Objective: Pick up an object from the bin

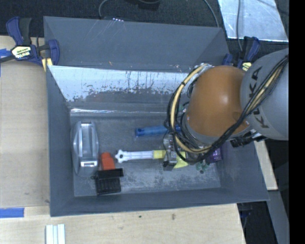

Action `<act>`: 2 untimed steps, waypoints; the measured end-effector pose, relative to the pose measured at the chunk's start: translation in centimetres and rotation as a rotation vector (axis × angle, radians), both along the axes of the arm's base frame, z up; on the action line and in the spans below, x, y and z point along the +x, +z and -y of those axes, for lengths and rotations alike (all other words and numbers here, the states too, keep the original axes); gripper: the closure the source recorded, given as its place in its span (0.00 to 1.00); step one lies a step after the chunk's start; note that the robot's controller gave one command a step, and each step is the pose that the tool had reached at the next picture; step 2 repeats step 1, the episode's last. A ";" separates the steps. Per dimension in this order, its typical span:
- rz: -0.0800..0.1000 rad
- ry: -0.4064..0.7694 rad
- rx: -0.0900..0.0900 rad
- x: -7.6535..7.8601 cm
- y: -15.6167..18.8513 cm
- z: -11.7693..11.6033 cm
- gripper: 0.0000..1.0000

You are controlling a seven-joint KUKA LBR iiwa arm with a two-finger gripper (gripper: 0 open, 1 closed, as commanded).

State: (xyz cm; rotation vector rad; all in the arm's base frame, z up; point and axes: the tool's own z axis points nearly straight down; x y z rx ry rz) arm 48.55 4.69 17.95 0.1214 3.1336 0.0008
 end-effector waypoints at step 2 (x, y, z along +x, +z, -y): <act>0.013 0.089 -0.001 2.0 3.8 0.0 1.00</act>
Offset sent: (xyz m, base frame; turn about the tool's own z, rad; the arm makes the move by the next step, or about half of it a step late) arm 0.0072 0.0095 0.1858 -0.1983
